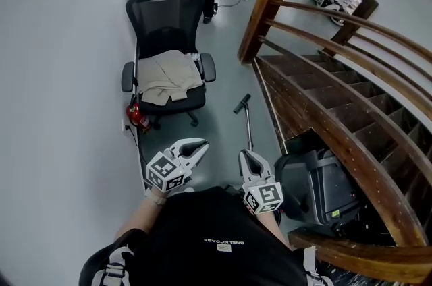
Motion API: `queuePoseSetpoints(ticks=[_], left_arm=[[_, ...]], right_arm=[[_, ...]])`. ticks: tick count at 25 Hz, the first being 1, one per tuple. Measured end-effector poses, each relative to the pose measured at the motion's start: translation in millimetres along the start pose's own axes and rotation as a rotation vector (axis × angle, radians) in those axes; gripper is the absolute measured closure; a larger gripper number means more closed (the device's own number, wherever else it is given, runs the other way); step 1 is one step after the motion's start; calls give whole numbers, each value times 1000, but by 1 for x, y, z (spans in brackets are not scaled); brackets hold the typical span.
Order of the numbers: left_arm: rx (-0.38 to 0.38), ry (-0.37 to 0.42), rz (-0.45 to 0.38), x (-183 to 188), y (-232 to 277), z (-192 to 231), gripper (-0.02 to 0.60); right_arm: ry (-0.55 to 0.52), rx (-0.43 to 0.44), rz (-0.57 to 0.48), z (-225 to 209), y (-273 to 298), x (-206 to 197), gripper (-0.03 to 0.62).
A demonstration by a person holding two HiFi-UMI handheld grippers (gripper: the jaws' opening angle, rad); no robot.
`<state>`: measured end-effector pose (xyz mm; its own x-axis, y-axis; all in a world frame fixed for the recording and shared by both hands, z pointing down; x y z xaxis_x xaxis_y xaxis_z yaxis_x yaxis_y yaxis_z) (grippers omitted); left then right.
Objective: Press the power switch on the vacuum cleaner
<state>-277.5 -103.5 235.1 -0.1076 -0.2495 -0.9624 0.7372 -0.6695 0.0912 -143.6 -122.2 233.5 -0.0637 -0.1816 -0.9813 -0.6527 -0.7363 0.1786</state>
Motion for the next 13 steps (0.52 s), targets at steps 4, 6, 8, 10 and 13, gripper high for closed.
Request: queuePoseSetpoints(ticks=[4,6,8,10,13], left_arm=[[-14,4,3,0,4,-8,565],[-17,6,5,0,6,-10,565],[-23,6,9,-1,10,-12,565],[-31,4,9,-2,14,-14,565],[-42,9,8,-2,23,-17,565]], right_arm=[[15,-14,2,-4,-7,-2,560],[18,-18,1,-6,-10,-3,560],[19,-23,1,-9,-12,-3,560],[17,-29,1,-14,-13,-3,560],[11,-35,-1,-23,-14,-4,560]])
Point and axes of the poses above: the fingertips, and each gripper's own axes: y forward along the fingers, z to its left, x out of its top, the point moved 2 cm from there along -y, backward along the fingers, and after that the axes turned 9 degrees about -x, right-handed, at the moved point
